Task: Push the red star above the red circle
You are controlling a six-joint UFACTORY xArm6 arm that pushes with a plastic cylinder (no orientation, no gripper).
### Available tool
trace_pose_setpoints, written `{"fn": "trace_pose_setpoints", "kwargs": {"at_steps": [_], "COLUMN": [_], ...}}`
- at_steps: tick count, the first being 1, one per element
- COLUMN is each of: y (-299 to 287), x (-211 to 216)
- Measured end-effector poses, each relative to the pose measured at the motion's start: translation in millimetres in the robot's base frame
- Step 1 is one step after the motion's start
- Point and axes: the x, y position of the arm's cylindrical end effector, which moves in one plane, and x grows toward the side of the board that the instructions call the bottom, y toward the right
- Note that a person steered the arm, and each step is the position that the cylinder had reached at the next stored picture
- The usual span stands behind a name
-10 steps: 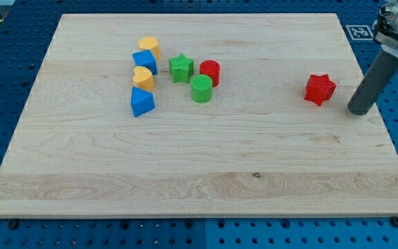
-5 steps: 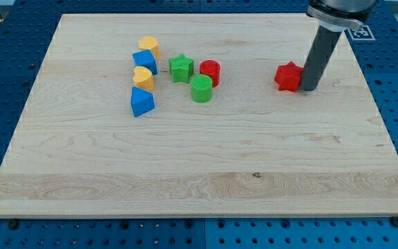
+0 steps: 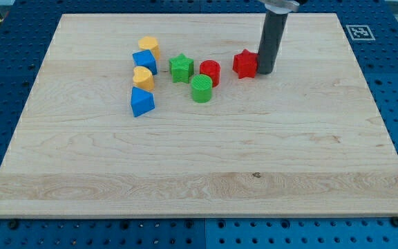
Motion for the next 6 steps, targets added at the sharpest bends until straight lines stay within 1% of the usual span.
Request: {"fn": "trace_pose_setpoints", "kwargs": {"at_steps": [5, 6], "y": [-63.7, -63.6], "x": [-33.8, -35.2]}}
